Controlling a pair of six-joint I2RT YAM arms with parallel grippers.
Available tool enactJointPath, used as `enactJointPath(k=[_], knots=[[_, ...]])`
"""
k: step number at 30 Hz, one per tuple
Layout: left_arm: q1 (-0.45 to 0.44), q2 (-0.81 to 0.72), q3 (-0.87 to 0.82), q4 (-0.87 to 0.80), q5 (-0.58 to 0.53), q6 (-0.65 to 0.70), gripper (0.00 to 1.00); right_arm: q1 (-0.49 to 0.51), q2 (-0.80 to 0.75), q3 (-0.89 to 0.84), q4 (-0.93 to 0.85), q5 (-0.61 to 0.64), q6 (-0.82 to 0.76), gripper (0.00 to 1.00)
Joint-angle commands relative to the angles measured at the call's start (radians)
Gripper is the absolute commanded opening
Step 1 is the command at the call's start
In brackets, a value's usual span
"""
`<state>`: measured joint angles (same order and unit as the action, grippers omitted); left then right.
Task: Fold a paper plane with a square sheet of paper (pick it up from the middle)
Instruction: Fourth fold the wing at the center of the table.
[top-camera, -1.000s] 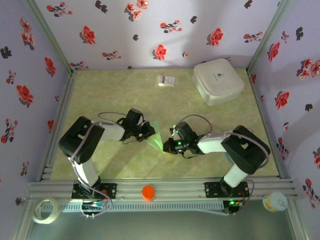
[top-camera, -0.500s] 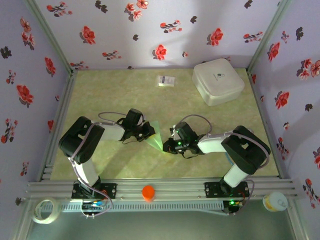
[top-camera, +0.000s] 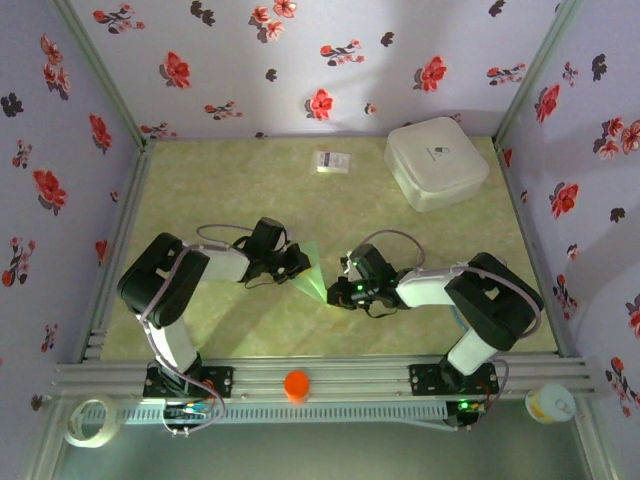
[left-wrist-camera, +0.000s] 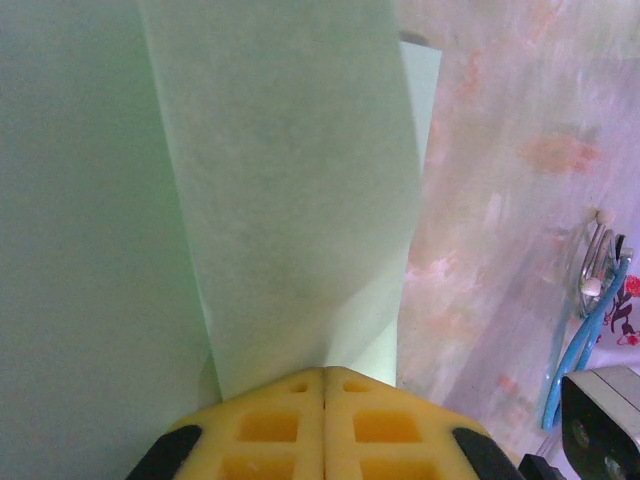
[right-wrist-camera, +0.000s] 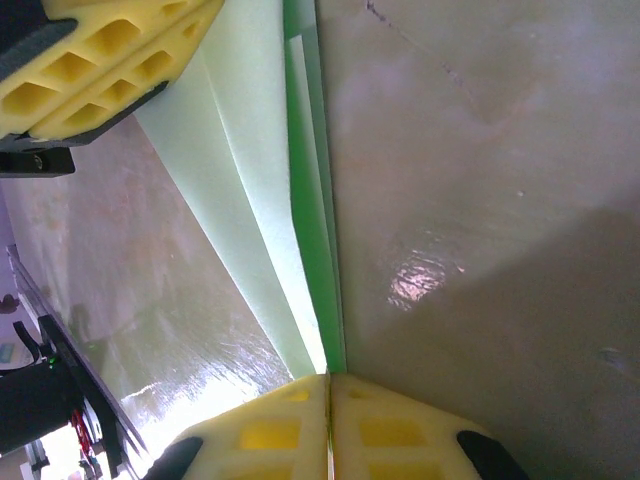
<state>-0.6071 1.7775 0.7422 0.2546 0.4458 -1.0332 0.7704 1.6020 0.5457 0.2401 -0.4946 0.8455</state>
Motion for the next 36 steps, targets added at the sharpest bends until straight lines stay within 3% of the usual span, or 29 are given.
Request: enactJointPath(k=[1, 24, 36], knots=[[-0.002, 0.032, -0.024, -0.040, -0.031, 0.010, 0.06, 0.003, -0.014, -0.024, -0.069, -0.012, -0.016, 0.10], [-0.002, 0.030, -0.030, -0.038, -0.029, 0.010, 0.06, 0.003, -0.015, -0.004, -0.091, -0.021, -0.023, 0.11], [-0.002, 0.026, -0.038, -0.032, -0.029, 0.008, 0.06, 0.001, -0.089, 0.015, -0.127, 0.025, -0.022, 0.17]])
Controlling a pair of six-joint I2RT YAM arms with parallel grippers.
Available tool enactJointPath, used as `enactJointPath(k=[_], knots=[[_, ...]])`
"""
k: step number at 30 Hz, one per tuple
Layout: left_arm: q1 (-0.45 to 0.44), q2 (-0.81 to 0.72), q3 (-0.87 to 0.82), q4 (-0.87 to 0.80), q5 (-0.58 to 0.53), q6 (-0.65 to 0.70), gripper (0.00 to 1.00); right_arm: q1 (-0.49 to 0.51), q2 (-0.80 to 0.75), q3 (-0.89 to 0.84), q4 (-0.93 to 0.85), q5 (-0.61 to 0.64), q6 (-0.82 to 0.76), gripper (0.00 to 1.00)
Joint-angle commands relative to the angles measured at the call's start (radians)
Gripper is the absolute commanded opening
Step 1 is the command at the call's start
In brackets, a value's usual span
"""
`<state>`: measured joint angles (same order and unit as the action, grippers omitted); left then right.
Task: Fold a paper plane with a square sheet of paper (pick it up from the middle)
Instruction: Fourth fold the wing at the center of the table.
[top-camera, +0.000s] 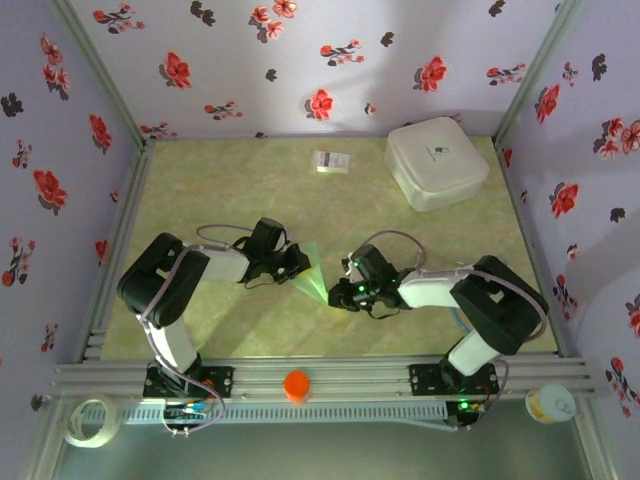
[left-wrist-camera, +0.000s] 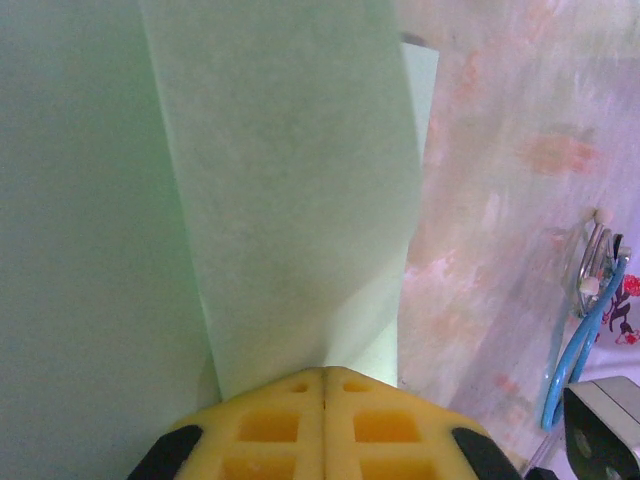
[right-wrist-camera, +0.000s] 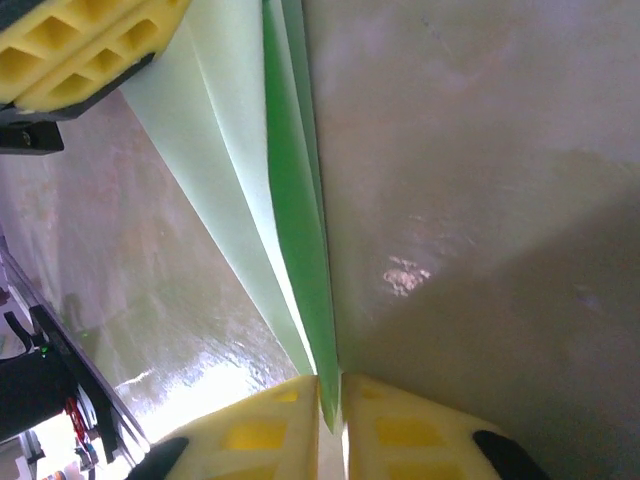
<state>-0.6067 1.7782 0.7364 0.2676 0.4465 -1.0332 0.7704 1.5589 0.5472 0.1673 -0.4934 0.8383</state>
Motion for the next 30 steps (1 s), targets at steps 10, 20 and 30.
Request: enactJointPath(k=[10, 20, 30], knots=[[-0.002, 0.023, -0.038, -0.042, -0.032, 0.011, 0.06, -0.010, -0.073, 0.064, -0.069, 0.067, -0.005, 0.30], [-0.002, 0.018, -0.044, -0.038, -0.029, 0.005, 0.06, -0.011, 0.056, 0.149, -0.062, 0.084, -0.001, 0.29], [-0.002, 0.020, -0.047, -0.033, -0.030, 0.005, 0.06, -0.017, 0.075, 0.130, -0.048, 0.088, 0.005, 0.26]])
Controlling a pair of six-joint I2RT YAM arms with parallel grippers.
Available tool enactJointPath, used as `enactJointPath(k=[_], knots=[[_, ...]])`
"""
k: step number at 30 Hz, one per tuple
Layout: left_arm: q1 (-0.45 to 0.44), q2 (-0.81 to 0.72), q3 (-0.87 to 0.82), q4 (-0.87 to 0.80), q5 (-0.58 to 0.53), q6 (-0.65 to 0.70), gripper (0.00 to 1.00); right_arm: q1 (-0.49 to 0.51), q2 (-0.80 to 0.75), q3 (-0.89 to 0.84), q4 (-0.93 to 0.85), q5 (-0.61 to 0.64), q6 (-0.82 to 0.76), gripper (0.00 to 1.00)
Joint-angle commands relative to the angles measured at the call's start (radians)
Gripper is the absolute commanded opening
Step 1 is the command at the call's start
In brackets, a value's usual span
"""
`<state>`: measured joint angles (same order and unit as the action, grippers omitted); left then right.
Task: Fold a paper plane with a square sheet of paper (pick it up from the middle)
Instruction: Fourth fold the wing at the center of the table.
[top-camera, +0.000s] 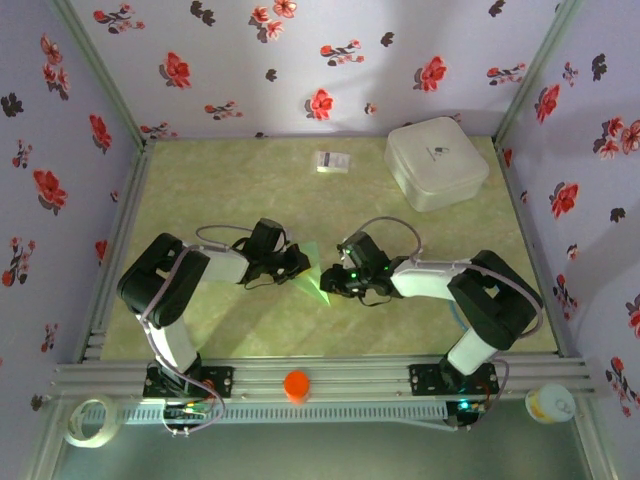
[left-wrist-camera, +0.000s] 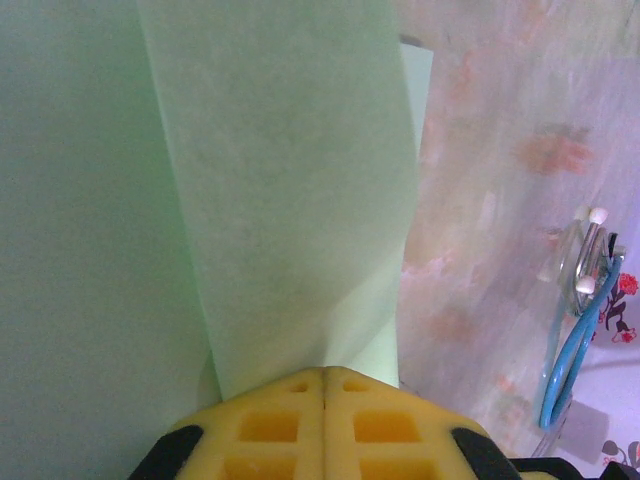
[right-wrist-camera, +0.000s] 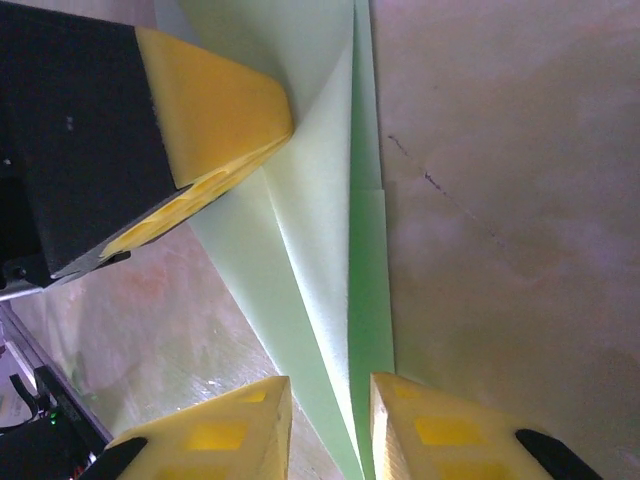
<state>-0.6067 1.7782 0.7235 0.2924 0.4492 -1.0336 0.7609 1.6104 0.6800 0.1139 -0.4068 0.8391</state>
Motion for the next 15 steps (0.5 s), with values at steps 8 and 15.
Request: enactJointPath(k=[8, 15], knots=[[-0.003, 0.017, -0.036, -0.057, -0.032, 0.004, 0.06, -0.008, 0.029, -0.045, 0.052, -0.052, 0.016, 0.09], [-0.002, 0.020, -0.038, -0.056, -0.035, 0.001, 0.06, -0.008, 0.044, -0.101, 0.092, -0.102, 0.026, 0.10]])
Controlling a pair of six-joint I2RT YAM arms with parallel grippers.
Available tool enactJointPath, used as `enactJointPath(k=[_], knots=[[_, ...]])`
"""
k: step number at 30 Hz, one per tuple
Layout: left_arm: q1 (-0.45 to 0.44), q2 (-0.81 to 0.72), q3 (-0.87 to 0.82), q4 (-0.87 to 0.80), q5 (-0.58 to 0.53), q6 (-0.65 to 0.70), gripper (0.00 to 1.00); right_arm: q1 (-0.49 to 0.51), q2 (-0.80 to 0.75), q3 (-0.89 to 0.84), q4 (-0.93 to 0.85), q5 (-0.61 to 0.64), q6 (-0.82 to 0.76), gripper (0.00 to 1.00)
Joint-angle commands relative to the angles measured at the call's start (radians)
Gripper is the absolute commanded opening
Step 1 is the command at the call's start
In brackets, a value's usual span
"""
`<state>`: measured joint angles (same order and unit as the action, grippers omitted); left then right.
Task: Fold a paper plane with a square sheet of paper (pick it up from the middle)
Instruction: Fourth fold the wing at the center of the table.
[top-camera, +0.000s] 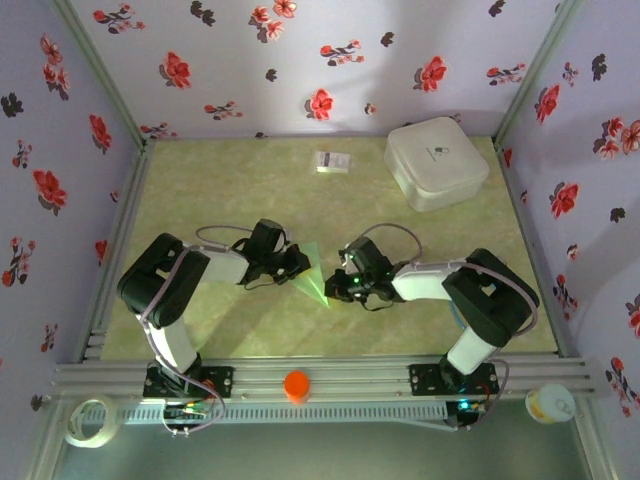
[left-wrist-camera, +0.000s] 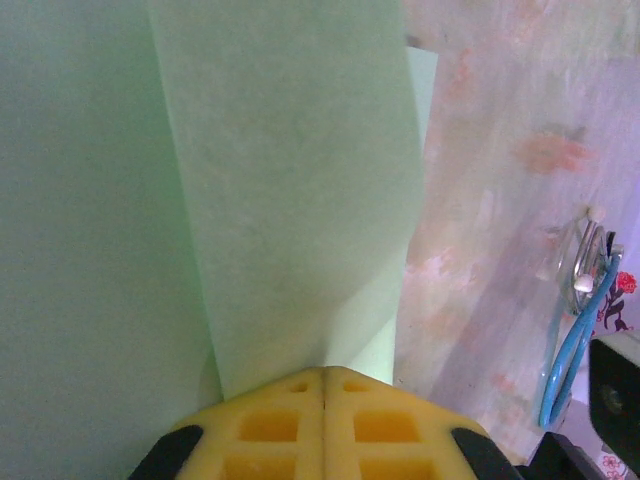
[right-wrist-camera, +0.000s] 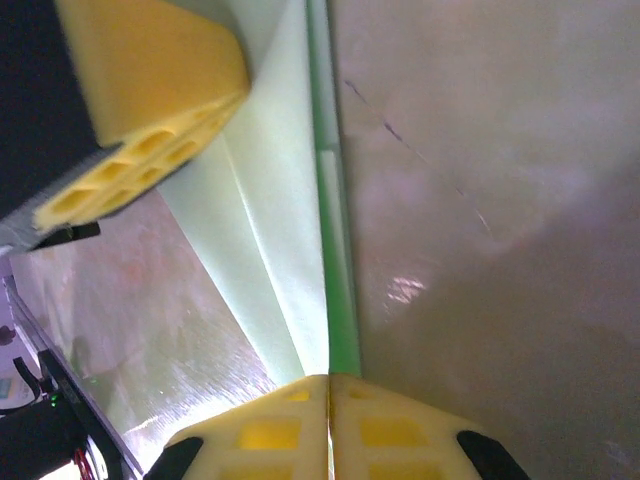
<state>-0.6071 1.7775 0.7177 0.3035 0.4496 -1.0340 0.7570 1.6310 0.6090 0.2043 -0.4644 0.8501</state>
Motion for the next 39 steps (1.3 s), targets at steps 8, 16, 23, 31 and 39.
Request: enactJointPath(k=[8, 16, 23, 31, 39], knots=[[-0.002, 0.020, -0.035, -0.069, -0.035, 0.001, 0.05, -0.002, 0.026, -0.043, 0.003, -0.074, 0.011, 0.09], [-0.003, 0.013, -0.040, -0.073, -0.039, 0.003, 0.05, 0.001, -0.017, -0.018, -0.130, -0.040, -0.041, 0.11], [-0.002, 0.009, -0.044, -0.076, -0.039, 0.006, 0.05, -0.008, -0.157, 0.032, -0.235, 0.056, -0.062, 0.21], [-0.002, 0.011, -0.044, -0.077, -0.037, 0.006, 0.05, -0.012, -0.046, 0.154, -0.073, -0.035, 0.004, 0.07], [-0.001, 0.010, -0.038, -0.079, -0.038, 0.006, 0.05, -0.010, 0.132, 0.208, -0.005, -0.054, 0.038, 0.04]])
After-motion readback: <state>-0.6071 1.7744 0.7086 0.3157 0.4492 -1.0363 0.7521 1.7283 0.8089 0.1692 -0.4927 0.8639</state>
